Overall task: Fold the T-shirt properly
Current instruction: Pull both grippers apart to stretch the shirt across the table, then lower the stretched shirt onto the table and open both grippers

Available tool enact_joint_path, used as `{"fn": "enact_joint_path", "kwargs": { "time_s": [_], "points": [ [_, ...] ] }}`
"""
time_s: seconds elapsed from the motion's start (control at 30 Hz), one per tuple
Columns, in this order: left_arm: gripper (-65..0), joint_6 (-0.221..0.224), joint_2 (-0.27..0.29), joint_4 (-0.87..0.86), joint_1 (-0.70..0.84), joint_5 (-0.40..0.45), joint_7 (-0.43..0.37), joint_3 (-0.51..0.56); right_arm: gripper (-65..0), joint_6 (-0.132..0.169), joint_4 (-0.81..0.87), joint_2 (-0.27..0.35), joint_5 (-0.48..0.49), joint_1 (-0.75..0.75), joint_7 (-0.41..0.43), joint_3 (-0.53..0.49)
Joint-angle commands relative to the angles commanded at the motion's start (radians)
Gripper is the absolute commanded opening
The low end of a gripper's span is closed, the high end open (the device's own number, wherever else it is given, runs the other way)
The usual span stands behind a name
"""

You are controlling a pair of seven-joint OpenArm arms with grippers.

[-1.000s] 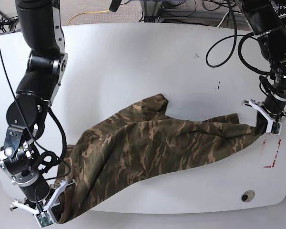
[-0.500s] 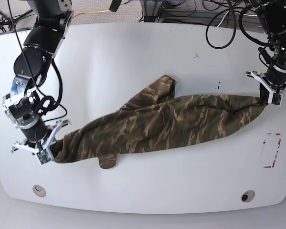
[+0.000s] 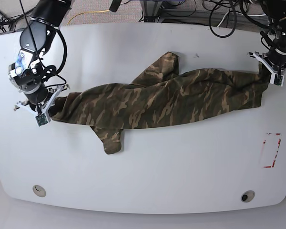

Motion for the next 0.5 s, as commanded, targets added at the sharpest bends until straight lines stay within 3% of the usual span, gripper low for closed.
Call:
{"fn": "enact_joint_path", "kwargs": {
  "time_s": [0.2, 0.5],
  "points": [
    [-64.4, 0.0, 0.0, -0.051, 0.0, 0.0, 0.0, 0.002, -65.0, 0.0, -0.051, -0.044, 0.0, -0.066, 0.0, 0.029],
    [-64.4, 0.0, -0.032, -0.12, 0.0, -0.002, -0.002, 0.0, -65.0, 0.0, -0.169, -0.048, 0.0, -0.112, 0.0, 0.028]
  ]
}}
